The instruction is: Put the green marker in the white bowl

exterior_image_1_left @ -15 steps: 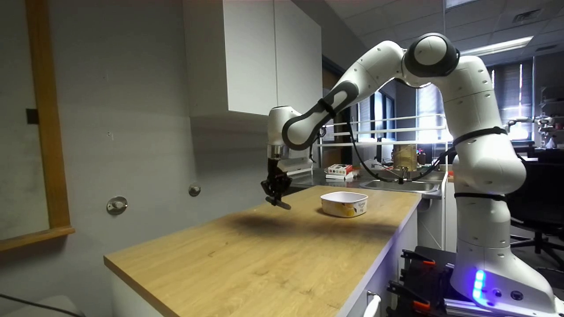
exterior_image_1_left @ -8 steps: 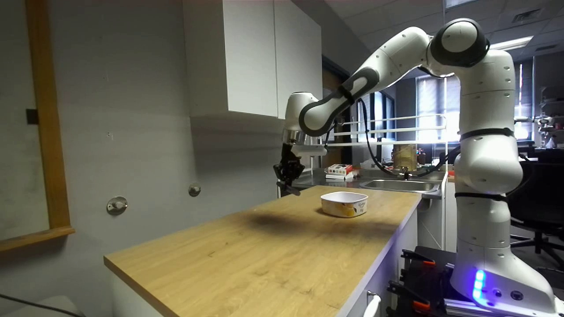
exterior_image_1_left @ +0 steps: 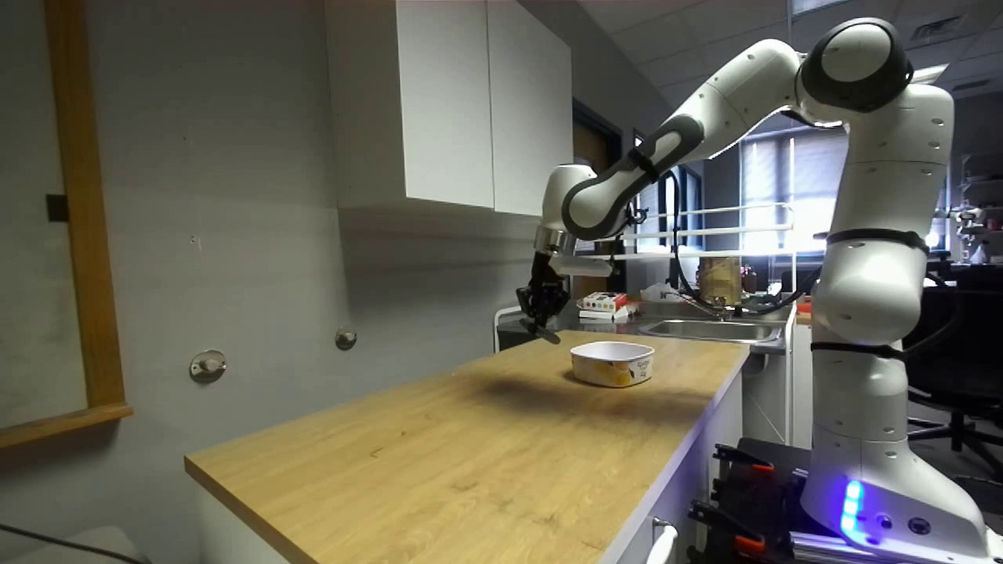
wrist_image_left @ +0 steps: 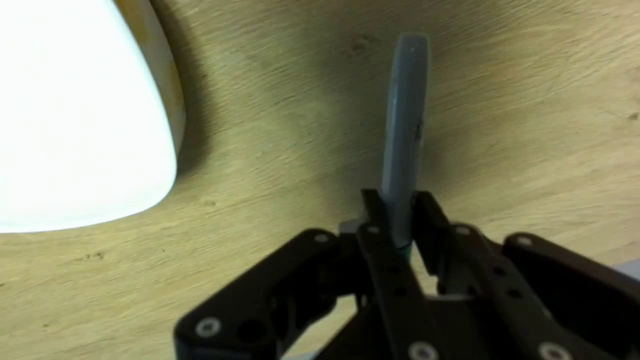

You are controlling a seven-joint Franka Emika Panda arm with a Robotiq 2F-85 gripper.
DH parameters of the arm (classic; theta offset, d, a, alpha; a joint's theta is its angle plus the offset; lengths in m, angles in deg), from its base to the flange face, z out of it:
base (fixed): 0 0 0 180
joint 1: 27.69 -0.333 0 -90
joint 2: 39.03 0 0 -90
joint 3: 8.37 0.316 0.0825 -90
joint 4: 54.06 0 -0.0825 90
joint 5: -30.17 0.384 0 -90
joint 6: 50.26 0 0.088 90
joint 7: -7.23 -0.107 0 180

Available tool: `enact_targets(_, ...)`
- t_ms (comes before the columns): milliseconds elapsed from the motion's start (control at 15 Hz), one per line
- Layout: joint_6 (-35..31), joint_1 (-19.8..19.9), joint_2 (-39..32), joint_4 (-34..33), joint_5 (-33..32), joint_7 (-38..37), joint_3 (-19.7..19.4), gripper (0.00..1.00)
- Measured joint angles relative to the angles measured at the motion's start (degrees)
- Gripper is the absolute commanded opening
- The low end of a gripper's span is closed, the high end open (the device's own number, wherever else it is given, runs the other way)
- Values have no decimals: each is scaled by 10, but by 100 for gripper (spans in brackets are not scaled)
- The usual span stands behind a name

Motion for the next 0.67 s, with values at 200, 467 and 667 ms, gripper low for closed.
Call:
enact_targets(200,-10,16,28,31,13,12,-3,7)
enact_targets(467,-13,50,62,67,14,19,-14,7)
enact_targets(667,-14,79,79,85,14,27,-27,7)
